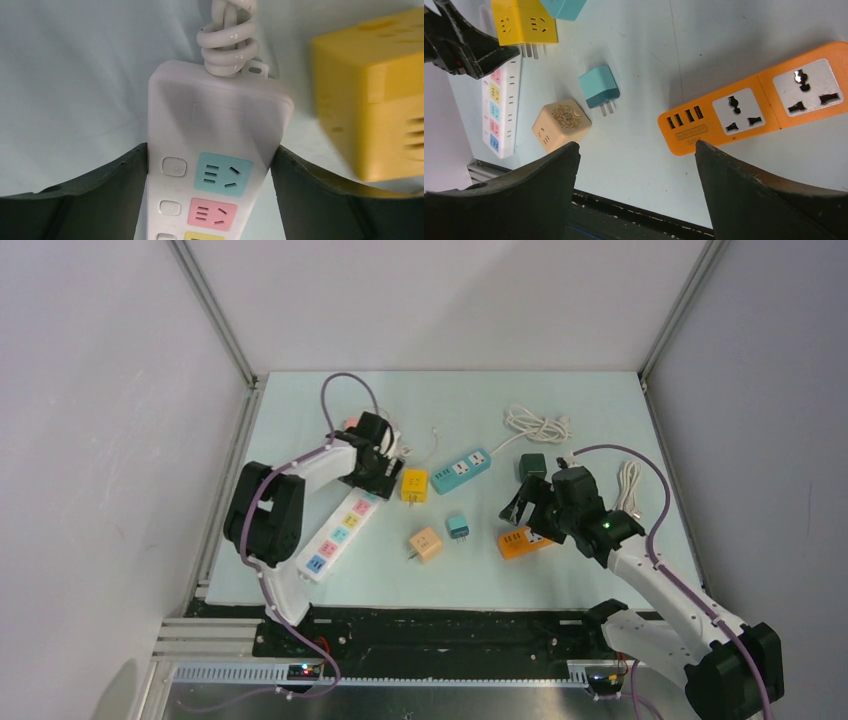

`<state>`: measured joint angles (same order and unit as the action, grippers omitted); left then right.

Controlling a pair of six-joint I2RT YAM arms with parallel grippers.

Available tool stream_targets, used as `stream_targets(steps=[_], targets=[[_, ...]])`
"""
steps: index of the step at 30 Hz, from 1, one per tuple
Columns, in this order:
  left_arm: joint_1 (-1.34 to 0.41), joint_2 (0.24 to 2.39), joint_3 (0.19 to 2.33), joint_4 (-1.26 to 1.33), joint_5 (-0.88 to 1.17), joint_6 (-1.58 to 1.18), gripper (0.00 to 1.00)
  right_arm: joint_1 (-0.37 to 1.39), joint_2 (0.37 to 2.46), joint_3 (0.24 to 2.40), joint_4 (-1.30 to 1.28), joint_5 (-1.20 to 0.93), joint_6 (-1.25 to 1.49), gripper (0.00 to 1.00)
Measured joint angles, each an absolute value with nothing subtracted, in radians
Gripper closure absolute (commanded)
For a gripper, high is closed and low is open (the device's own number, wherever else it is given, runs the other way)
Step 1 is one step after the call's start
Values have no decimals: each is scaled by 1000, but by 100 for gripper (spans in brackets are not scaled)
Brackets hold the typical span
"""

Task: Insert the plug

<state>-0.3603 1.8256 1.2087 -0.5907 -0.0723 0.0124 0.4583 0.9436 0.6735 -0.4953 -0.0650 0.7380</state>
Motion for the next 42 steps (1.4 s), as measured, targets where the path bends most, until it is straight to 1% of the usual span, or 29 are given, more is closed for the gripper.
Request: stream_targets(steps=[1,4,7,8,11,12,14,20,23,26,30,31,34,38,42], targets=[[-381,1834,1222,-590,-69,28,24,461,944,673,-493,-65,742,12],[-427,1861,1267,-590,-54,62,19,464,944,673,-485,-65,750,12],[-432,1880,1298,-588,-56,79,10,469,944,673,-479,-65,753,11],[-430,1881,1300,-587,-60,81,9,471,944,673,-478,-65,753,10],[-423,1881,1301,-587,-83,88,1,477,945,673,-478,-60,753,8],[-422,1881,1301,-588,-93,89,1,480,947,673,-478,-59,752,4],[-419,1880,1301,-587,-110,89,0,487,957,673,-477,-57,751,1],[-419,1849,1301,-591,-173,80,0,542,983,674,-466,-42,739,1],[-416,1784,1299,-594,-214,51,0,577,1029,687,-466,-30,732,1],[-414,1671,1285,-590,-226,-1,0,609,1067,696,-464,-11,733,4],[-420,1468,1219,-569,-215,-106,0,653,1098,698,-443,12,738,8],[-429,1412,1186,-557,-215,-138,0,661,1105,698,-435,15,742,10],[-487,1262,1063,-519,-213,-225,0,676,1120,698,-419,15,749,12],[-663,1125,871,-420,-167,-274,0,680,1140,698,-394,11,757,13],[-841,1094,732,-311,-91,-245,0,680,1142,699,-368,-14,760,14]])
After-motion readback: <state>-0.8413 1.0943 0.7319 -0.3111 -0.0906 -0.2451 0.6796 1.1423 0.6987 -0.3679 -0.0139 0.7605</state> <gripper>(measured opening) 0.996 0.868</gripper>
